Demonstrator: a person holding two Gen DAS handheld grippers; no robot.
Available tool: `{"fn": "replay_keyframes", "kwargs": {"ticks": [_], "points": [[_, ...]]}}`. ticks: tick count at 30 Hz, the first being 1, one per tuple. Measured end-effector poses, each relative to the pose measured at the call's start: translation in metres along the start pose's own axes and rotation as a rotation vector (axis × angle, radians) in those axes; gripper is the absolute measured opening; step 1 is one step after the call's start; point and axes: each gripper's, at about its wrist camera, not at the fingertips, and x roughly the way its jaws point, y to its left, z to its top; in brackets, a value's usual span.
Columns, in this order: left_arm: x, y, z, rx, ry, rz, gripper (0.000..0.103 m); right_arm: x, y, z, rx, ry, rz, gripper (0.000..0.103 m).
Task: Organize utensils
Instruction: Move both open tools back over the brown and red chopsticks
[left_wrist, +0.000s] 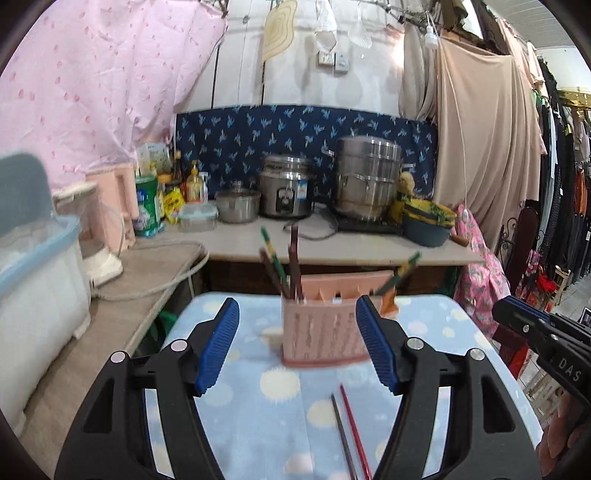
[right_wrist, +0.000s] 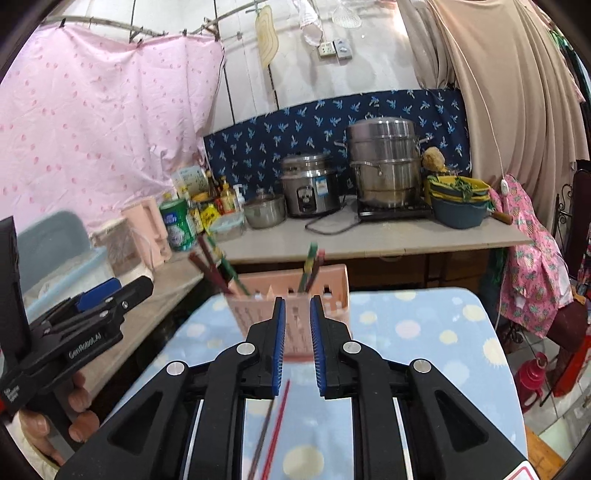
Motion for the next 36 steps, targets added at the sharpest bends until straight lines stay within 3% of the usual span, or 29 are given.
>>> {"fn": "replay_keyframes", "kwargs": {"ticks": [15, 26, 36], "points": [[-0.029, -0.002, -0.092, 0.014, 0.187, 0.047, 0.062, -0.031, 0.008, -0.102, 0.007, 0.209, 0.006, 0.015], [-0.035, -0.01, -0.138, 0.032, 0.302, 0.051, 0.062, -0.035, 0.012, -0.152, 0.006, 0.305, -0.002, 0.021], [-0.032, -0.001, -0.158, 0.018, 0.352, 0.082, 0.062, -0.022, 0.027, -0.177, -0.014, 0.365, 0.013, 0.021]]}}
